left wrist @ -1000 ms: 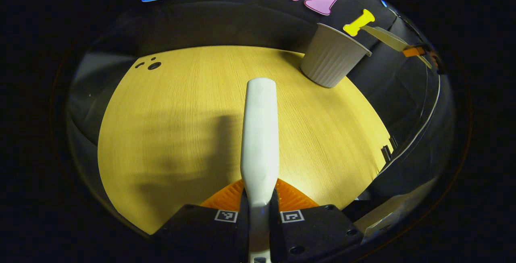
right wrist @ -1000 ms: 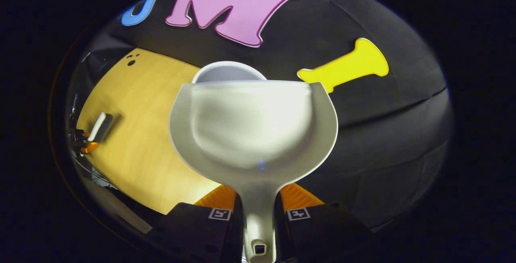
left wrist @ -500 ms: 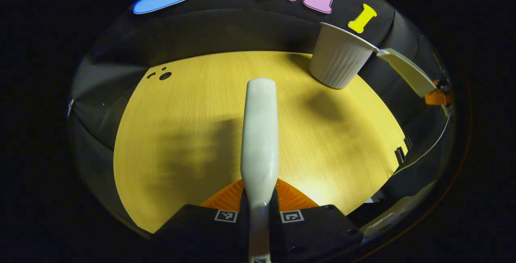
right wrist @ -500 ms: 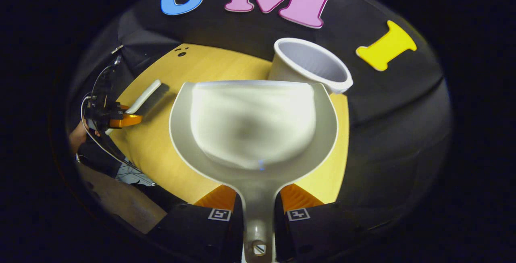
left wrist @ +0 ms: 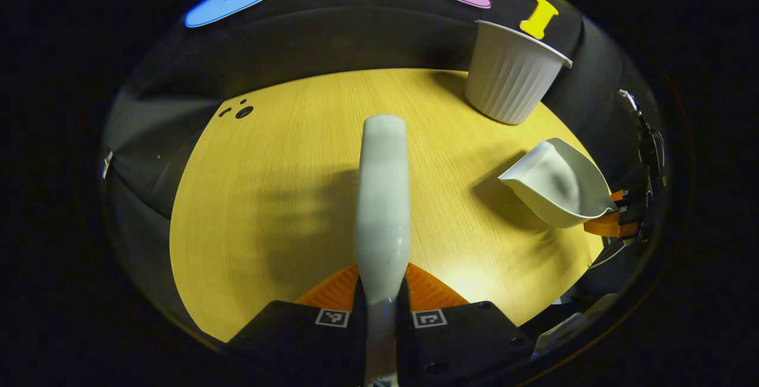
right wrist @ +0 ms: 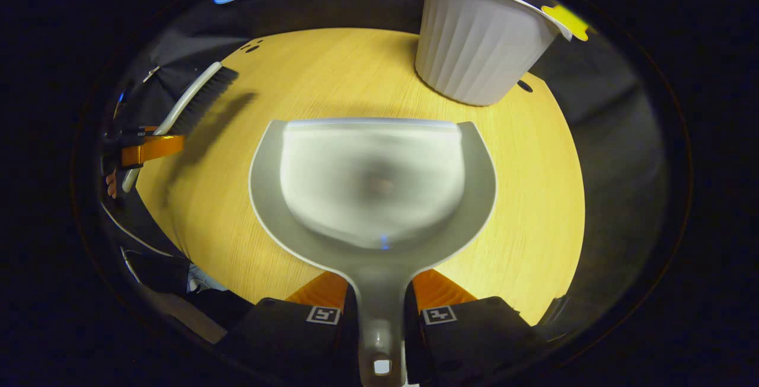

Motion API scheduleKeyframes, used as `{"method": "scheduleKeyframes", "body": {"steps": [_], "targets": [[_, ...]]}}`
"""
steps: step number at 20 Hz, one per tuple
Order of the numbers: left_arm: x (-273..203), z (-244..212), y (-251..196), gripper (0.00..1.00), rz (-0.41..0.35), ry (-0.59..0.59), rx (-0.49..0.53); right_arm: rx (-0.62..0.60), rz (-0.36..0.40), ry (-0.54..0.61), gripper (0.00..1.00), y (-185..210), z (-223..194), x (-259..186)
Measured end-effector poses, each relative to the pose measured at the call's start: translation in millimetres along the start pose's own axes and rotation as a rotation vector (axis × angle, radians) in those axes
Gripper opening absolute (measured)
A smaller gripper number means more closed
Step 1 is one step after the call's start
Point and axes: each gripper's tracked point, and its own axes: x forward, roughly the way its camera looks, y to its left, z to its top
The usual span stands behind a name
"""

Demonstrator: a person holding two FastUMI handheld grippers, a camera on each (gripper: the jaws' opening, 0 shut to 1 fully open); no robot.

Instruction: Pick up the small broom and dustpan from the desktop, sweep the trash into the dustpan with the broom, and then empty the trash into the garbage bin.

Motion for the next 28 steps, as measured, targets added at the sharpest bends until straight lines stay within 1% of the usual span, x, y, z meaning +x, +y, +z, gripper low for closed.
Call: {"method": "scheduleKeyframes", "body": {"steps": [1, 2, 3, 4, 5, 6, 7, 9, 11, 12, 13, 14, 15, 16, 17, 18, 21, 22, 23, 24, 25, 26, 27, 28], "targets": [[4.7, -1.0, 0.6, 0.26, 0.016, 0.003, 0.015, -0.003, -0.011, 0.003, 0.35, -1.6, 0.6, 7.0], [11.1, -2.1, 0.1, 0.25, 0.02, 0.013, 0.021, -0.007, -0.022, 0.005, 0.39, -2.8, 1.5, 12.5], [17.0, -4.3, 0.2, 0.24, 0.016, 0.028, 0.025, -0.01, -0.029, 0.015, 0.34, -1.8, 0.4, 16.1], [23.3, -7.0, -1.4, 0.27, 0.014, 0.044, 0.033, -0.006, -0.032, 0.017, 0.36, -0.9, 0.2, 19.3], [28.1, -10.6, 0.2, 0.27, 0.017, 0.059, 0.043, 0.0, -0.032, 0.024, 0.37, 0.8, 0.1, 24.0], [30.8, -13.2, 0.6, 0.28, 0.018, 0.072, 0.055, 0.009, -0.028, 0.027, 0.39, 1.3, -0.6, 26.5], [33.6, -14.8, -1.2, 0.29, 0.017, 0.071, 0.066, 0.019, -0.023, 0.024, 0.37, 2.0, -1.3, 27.1], [34.0, -17.1, 1.2, 0.33, 0.032, 0.077, 0.093, 0.029, -0.017, 0.025, 0.38, 5.2, -1.8, 28.1], [35.0, -19.8, 1.9, 0.31, 0.029, 0.089, 0.1, 0.032, -0.003, 0.036, 0.39, 9.5, -3.7, 27.6], [35.6, -20.8, 1.8, 0.27, 0.024, 0.094, 0.095, 0.036, 0.001, 0.033, 0.44, 9.7, -4.1, 23.4], [34.2, -22.7, 2.6, 0.34, 0.023, 0.097, 0.086, 0.038, 0.004, 0.032, 0.46, 9.0, -4.4, 23.7], [31.5, -25.1, 3.5, 0.35, 0.024, 0.102, 0.08, 0.04, 0.007, 0.031, 0.46, 8.7, -4.9, 21.0], [27.0, -26.9, 4.5, 0.4, 0.029, 0.099, 0.075, 0.044, 0.009, 0.027, 0.46, 8.8, -5.4, 15.1], [22.9, -27.4, 5.4, 0.4, 0.032, 0.092, 0.072, 0.046, 0.012, 0.019, 0.46, 9.9, -4.4, 6.7], [16.2, -27.9, 7.3, 0.48, 0.035, 0.079, 0.072, 0.045, 0.01, 0.006, 0.46, 9.8, -3.9, -2.9], [9.3, -27.4, 8.7, 0.5, 0.038, 0.064, 0.075, 0.041, 0.008, -0.011, 0.46, 9.1, -2.3, -11.8], [-22.4, -21.6, 15.1, 0.52, 0.059, -0.01, 0.071, 0.041, -0.007, -0.094, 0.46, 8.4, 6.4, -43.4], [-33.5, -16.8, 13.0, 0.48, 0.061, -0.045, 0.054, 0.047, -0.01, -0.136, 0.46, 10.2, 14.2, -54.3], [-46.8, -8.8, 12.2, 0.53, 0.062, -0.089, 0.032, 0.051, -0.01, -0.186, 0.46, 12.2, 22.2, -65.5], [-59.9, 4.1, 11.2, 0.54, 0.06, -0.15, 0.01, 0.048, -0.007, -0.249, 0.46, 15.2, 34.5, -77.5], [-75.8, 21.5, 10.7, 0.51, 0.058, -0.222, -0.01, 0.041, -0.007, -0.317, 0.46, 17.8, 47.5, -90.6], [-92.0, 39.5, 9.3, 0.54, 0.056, -0.297, -0.026, 0.036, -0.006, -0.386, 0.46, 20.7, 61.0, -105.1], [-110.6, 58.1, 10.7, 0.51, 0.062, -0.373, -0.04, 0.033, -0.01, -0.458, 0.46, 23.1, 76.5, -121.8], [-128.6, 79.1, 11.4, 0.54, 0.068, -0.453, -0.048, 0.037, -0.014, -0.531, 0.46, 23.5, 92.2, -138.5]]}}
